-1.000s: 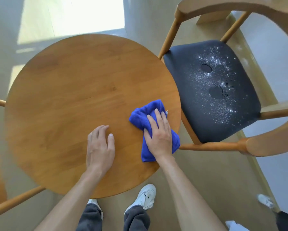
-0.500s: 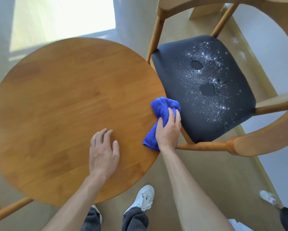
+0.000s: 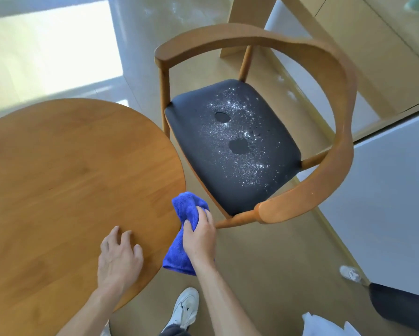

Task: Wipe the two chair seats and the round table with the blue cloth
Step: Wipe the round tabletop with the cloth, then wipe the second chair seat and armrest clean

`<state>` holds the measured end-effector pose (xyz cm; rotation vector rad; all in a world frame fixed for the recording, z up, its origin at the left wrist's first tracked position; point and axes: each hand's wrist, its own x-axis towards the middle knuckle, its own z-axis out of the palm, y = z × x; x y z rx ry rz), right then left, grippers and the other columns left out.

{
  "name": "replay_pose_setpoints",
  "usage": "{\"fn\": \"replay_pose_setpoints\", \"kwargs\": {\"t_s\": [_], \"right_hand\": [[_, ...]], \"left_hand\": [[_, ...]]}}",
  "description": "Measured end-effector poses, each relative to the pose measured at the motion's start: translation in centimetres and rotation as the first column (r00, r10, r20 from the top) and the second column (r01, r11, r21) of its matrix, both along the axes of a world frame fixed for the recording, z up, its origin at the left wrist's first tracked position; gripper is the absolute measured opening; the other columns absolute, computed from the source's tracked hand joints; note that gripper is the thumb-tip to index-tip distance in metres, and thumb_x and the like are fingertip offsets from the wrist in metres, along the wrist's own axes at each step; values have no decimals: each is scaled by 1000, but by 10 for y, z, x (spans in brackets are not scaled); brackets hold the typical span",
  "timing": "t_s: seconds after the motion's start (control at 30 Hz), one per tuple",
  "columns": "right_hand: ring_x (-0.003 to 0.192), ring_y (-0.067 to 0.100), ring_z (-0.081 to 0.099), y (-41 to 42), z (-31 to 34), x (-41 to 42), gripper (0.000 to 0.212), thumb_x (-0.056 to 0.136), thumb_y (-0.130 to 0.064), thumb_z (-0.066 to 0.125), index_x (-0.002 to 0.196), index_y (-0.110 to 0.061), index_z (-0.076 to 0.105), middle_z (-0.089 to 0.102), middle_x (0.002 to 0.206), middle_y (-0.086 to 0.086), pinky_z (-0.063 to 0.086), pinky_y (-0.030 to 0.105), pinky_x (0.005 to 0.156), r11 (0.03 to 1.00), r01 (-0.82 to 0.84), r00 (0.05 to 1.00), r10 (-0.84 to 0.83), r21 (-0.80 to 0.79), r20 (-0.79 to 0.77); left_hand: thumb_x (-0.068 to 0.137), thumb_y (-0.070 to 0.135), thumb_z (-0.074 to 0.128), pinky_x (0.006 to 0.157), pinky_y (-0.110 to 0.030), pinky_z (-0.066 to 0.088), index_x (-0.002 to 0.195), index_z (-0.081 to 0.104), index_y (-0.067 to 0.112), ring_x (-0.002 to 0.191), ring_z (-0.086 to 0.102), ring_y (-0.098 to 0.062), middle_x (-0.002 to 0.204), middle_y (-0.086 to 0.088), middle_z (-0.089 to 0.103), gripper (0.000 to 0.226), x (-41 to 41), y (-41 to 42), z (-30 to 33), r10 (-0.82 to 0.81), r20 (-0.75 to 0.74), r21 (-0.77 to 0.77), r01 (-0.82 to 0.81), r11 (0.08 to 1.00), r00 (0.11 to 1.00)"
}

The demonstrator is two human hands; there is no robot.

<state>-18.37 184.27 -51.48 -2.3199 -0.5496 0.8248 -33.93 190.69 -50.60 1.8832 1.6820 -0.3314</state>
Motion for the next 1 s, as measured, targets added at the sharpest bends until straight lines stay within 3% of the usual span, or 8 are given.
{"fn": "replay_pose_setpoints", "kwargs": {"t_s": [0.13, 0.57, 0.83, 1.0], "right_hand": [[130, 12, 40, -12, 21, 14, 46, 94, -22, 53, 139, -19, 45, 39, 144, -8, 34, 19, 102, 997, -24, 999, 27, 72, -31], [138, 8, 30, -30, 112, 80, 48, 95, -24, 52, 141, -20, 41, 31, 152, -6, 27, 27, 112, 961, 16, 997, 4, 277, -72], [129, -8, 31, -21, 140, 137, 46, 96, -18, 54, 140, -20, 43, 34, 138, -21, 19, -2, 100, 953, 11, 993, 25, 303, -112], [134, -2, 34, 8, 132, 183, 49, 96, -22, 54, 142, -26, 40, 38, 147, -16, 26, 16, 110, 968, 11, 988, 28, 251, -152]], "left_hand": [[98, 25, 41, 114, -39, 25, 142, 40, 14, 144, 15, -27, 157, -9, 21, 45, 21, -12, 17, -9, -9, -29, 8, 1000, 1000], [96, 22, 40, 108, -43, 31, 141, 40, 11, 136, 27, -30, 150, -11, 29, 46, 114, -19, 78, -14, 122, -55, 21, 998, 992], [99, 26, 38, 109, -41, 32, 141, 39, 11, 136, 31, -28, 149, -11, 33, 45, 144, 3, 78, 21, 82, -90, -13, 996, 996], [99, 25, 37, 108, -38, 35, 139, 41, 10, 131, 36, -25, 147, -9, 37, 43, 189, 24, 65, 61, 92, -93, -53, 994, 994]]}}
